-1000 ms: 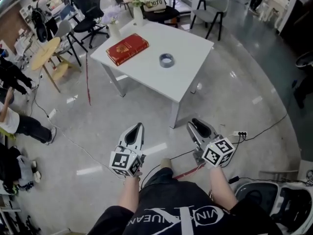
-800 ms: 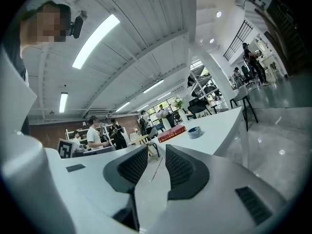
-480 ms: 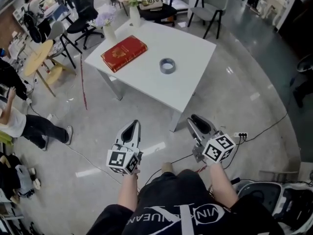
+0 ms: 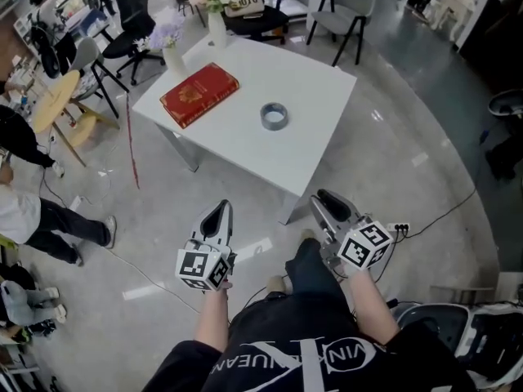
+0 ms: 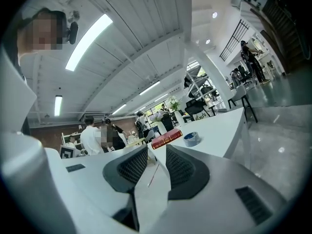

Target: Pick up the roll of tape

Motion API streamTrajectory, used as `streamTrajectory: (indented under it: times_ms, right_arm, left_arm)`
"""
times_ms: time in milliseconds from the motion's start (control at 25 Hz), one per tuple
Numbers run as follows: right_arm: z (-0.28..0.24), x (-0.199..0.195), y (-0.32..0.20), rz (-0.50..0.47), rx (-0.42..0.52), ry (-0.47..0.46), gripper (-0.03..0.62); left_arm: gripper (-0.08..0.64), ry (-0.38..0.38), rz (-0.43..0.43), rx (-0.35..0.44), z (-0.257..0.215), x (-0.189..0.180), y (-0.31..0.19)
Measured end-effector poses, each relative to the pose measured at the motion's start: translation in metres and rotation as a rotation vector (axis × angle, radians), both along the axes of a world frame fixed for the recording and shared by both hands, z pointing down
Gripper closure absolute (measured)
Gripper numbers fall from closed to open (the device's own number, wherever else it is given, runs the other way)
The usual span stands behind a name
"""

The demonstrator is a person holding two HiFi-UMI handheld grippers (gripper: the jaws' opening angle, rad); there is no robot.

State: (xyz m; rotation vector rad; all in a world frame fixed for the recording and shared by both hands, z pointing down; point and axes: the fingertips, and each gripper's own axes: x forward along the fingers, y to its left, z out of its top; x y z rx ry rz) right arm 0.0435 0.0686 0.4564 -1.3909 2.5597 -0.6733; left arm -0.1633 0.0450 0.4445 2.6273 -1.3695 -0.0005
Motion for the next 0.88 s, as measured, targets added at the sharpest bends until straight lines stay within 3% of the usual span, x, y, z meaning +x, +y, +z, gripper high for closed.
streamTrajectory:
  times_ms: [400, 880]
  right_arm:
    - [0.009, 0.016, -0.087, -0.068, -0.016, -0.014, 0.462]
    - [0.028, 0.042, -0.186, -0.170, -0.063, 0.007, 0.462]
  left_arm:
    - [0.556, -0.031, -0.071, -0.015, 0.007, 0.009, -0.068]
    - [0.557, -0.042, -0.126, -0.075, 0.025, 0.051, -0.152]
